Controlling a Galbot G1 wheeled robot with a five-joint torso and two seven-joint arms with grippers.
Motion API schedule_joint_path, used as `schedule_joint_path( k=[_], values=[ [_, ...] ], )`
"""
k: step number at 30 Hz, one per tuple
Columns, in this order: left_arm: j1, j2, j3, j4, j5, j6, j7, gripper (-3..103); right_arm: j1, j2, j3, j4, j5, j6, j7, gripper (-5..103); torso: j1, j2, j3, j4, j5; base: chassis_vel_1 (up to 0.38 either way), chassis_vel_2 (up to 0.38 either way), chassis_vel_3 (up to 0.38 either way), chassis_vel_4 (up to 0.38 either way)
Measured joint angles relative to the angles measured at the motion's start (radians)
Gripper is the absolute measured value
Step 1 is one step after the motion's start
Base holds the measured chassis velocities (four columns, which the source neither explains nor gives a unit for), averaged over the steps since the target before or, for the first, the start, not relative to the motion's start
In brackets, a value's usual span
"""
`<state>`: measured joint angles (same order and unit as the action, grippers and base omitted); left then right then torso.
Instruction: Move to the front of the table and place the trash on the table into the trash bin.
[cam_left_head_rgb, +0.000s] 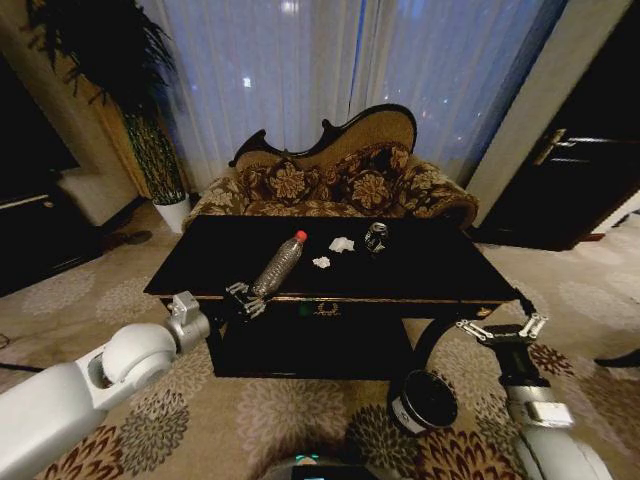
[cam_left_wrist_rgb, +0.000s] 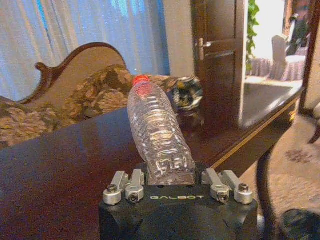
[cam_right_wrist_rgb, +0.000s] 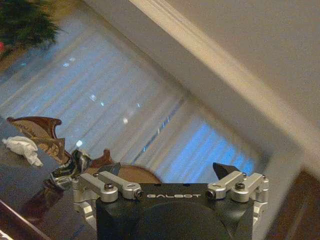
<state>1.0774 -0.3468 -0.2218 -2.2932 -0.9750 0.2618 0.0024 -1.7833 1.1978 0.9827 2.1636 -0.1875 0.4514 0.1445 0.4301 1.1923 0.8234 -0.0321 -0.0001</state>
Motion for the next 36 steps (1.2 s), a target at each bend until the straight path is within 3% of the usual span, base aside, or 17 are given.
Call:
schedule_joint_path(
  k=[4, 6, 8, 10, 12, 15, 17, 28, 30, 33, 36],
  values=[
    [-0.042, 0.007, 0.014, -0.025, -0.104, 0.021, -0.011, 43, 0.007, -0.001, 0.013, 0.0, -0.119, 0.045, 0.036, 100, 0.0, 0.0, 0.0, -0.0002, 0.0001, 0.0, 0.0, 0.0, 0.0],
    [-0.075, 0.014, 0.039, -0.045, -0.164, 0.032, -0.013, 43, 0.014, 0.001, 0.021, 0.0, -0.238, 0.092, 0.078, 100, 0.0, 0.0, 0.0, -0.0003, 0.0002, 0.0, 0.0, 0.0, 0.0],
    [-0.077, 0.016, 0.045, -0.049, -0.168, 0.032, -0.012, 43, 0.017, 0.003, 0.023, 0.0, -0.277, 0.107, 0.091, 100, 0.0, 0.0, 0.0, -0.0003, 0.0003, 0.0, 0.0, 0.0, 0.0],
    [-0.074, 0.017, 0.066, -0.063, -0.171, 0.031, -0.003, 43, 0.029, 0.009, 0.026, -0.007, -0.406, 0.151, 0.126, 100, 0.0, 0.0, 0.0, -0.0002, 0.0, 0.0, 0.0, 0.0, 0.0],
    [-0.073, 0.016, 0.072, -0.067, -0.171, 0.031, -0.001, 43, 0.033, 0.011, 0.026, -0.01, -0.436, 0.16, 0.136, 100, 0.0, 0.0, 0.0, -0.0001, 0.0, 0.0, 0.0, 0.0, 0.0],
    [-0.083, -0.001, 0.126, -0.081, -0.146, 0.027, 0.006, 43, 0.04, 0.028, 0.01, -0.031, -0.582, 0.205, 0.184, 100, 0.0, 0.0, 0.0, -0.0001, 0.0002, 0.0, 0.0, 0.0, 0.0],
    [-0.1, -0.015, 0.158, -0.083, -0.133, 0.024, 0.007, 43, 0.038, 0.034, -0.001, -0.039, -0.63, 0.223, 0.191, 100, 0.0, 0.0, 0.0, -0.0001, 0.0002, 0.0, 0.0, 0.0, 0.0],
    [-0.289, -0.113, 0.387, -0.061, -0.12, 0.004, -0.001, 43, 0.036, 0.02, -0.037, -0.075, -0.711, 0.253, 0.176, 100, 0.0, 0.0, 0.0, -0.0002, 0.0003, 0.0, 0.0, 0.0, 0.0],
    [-0.368, -0.146, 0.49, -0.052, -0.16, 0.004, -0.008, 43, 0.039, 0.015, -0.046, -0.082, -0.734, 0.258, 0.174, 100, 0.0, 0.0, 0.0, -0.0001, 0.0003, 0.0, 0.0, 0.0, 0.0],
    [-0.403, -0.168, 0.535, -0.044, -0.176, 0.004, -0.012, 43, 0.039, 0.013, -0.051, -0.083, -0.741, 0.258, 0.172, 100, 0.0, 0.0, 0.0, -0.0002, 0.0002, 0.0, 0.0, 0.0, 0.0],
    [-0.491, -0.238, 0.633, -0.013, -0.248, 0.004, -0.035, 43, 0.04, 0.012, -0.057, -0.084, -0.774, 0.265, 0.172, 100, 0.0, 0.0, 0.0, -0.0001, 0.0001, 0.0, 0.0, 0.0, 0.0]
  ],
)
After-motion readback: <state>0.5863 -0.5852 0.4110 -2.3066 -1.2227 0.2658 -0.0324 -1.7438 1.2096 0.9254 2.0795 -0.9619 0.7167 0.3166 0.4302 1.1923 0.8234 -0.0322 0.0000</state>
